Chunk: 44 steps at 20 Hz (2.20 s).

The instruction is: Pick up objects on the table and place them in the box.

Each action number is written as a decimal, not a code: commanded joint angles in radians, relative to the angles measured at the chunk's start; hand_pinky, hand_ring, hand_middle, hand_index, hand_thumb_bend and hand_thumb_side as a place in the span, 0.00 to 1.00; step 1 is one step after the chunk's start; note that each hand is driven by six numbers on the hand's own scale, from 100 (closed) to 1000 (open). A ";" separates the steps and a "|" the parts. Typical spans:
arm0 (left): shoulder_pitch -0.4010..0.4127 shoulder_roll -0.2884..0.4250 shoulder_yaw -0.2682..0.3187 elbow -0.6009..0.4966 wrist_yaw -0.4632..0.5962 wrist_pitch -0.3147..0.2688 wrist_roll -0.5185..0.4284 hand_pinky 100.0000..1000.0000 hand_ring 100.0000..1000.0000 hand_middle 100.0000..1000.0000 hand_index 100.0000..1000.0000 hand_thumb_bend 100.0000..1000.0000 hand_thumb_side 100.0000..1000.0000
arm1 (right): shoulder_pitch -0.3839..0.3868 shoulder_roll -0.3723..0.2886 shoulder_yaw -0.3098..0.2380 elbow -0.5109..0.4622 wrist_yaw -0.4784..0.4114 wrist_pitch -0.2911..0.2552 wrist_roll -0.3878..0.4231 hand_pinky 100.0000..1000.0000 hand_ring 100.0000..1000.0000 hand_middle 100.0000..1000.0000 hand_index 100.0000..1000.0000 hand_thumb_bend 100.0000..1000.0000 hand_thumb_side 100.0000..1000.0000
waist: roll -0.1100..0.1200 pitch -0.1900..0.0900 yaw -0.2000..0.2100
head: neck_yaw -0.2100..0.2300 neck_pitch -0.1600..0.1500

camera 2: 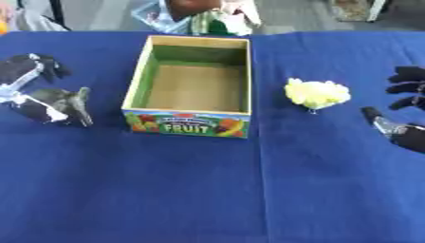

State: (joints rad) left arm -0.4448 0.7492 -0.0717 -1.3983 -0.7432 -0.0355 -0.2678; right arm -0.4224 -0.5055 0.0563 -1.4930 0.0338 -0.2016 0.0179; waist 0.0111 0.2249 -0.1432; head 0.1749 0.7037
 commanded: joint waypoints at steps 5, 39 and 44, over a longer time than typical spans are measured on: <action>-0.025 0.048 -0.002 0.026 -0.011 -0.013 -0.044 0.60 0.50 0.50 0.66 0.54 0.09 | -0.010 -0.020 -0.005 -0.008 0.000 -0.001 0.003 0.51 0.68 0.68 0.82 0.40 0.03 | 0.000 -0.016 -0.003 | 0.004 0.007; -0.092 0.107 0.018 -0.100 -0.077 0.041 -0.061 0.01 0.00 0.00 0.12 0.26 0.01 | -0.007 -0.024 -0.003 -0.004 0.000 -0.001 0.005 0.51 0.68 0.68 0.82 0.40 0.03 | 0.005 -0.030 -0.003 | -0.004 0.013; -0.191 0.120 -0.023 -0.167 -0.071 0.012 -0.107 0.02 0.00 0.00 0.13 0.27 0.02 | -0.005 -0.024 0.001 -0.002 0.001 -0.001 0.009 0.51 0.68 0.68 0.82 0.40 0.03 | 0.009 -0.038 -0.006 | -0.001 0.016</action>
State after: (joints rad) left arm -0.6108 0.8269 -0.0951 -1.5342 -0.8181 -0.0170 -0.3635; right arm -0.4181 -0.5053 0.0618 -1.4868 0.0338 -0.2022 0.0248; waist 0.0184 0.2064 -0.1483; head 0.1733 0.7130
